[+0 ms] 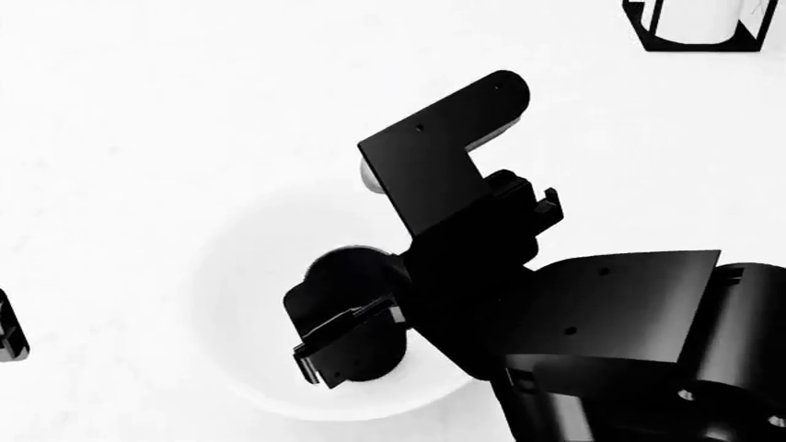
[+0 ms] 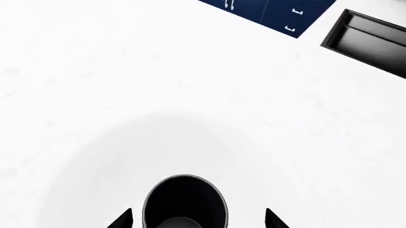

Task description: Place the cup inside the bowl on the dining table and move the bowl to any counter.

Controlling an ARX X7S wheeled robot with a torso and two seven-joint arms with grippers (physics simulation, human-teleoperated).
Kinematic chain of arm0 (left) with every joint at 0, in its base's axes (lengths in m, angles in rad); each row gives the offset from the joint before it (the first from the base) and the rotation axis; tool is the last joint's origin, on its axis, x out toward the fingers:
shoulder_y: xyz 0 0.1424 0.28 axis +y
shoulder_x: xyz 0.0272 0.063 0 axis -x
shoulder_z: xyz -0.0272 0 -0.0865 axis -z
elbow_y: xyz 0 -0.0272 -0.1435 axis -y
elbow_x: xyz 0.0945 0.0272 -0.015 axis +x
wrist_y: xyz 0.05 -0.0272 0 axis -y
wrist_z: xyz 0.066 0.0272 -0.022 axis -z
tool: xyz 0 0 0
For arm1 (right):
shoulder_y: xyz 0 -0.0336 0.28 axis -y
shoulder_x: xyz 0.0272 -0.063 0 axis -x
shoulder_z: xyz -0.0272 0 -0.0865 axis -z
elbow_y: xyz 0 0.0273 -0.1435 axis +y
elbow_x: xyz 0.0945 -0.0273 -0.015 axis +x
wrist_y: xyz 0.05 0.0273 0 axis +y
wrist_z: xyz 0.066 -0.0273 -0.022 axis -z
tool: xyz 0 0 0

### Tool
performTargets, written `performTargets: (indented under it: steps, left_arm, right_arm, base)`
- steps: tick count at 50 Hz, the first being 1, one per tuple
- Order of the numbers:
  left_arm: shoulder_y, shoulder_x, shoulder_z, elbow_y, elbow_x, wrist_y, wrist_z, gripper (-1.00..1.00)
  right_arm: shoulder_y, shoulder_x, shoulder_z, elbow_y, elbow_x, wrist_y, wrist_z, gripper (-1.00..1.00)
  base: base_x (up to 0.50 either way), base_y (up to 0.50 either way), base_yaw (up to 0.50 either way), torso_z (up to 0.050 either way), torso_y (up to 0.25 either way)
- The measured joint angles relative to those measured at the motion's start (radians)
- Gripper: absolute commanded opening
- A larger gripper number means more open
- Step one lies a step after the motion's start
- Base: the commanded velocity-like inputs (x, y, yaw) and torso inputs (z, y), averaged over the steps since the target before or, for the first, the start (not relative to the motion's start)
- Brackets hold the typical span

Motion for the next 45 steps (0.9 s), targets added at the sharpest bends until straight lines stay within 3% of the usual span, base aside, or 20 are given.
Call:
performTargets:
  steps: [21,35,45]
  left_arm:
    - [0.004,-0.004,-0.001,-0.002,-0.007,0.004,-0.005,1.00]
    - [0.023,-0.001,-0.007,-0.011,-0.010,0.032,-0.003,1.00]
    - [0.027,0.005,-0.006,-0.012,-0.011,0.042,-0.010,1.00]
  right_arm:
    - [0.072,0.046,0.106,0.020,0.084,-0.020,0.096,1.00]
    - [-0.093,0.166,0.289,0.028,0.227,-0.114,0.251,1.00]
    - [-0.242,0.177,0.369,0.062,0.282,-0.196,0.267,1.00]
  base:
    - [0.00,0.00,0.00,0.000,0.000]
    - [0.00,0.00,0.00,0.000,0.000]
    - [0.00,0.00,0.00,0.000,0.000]
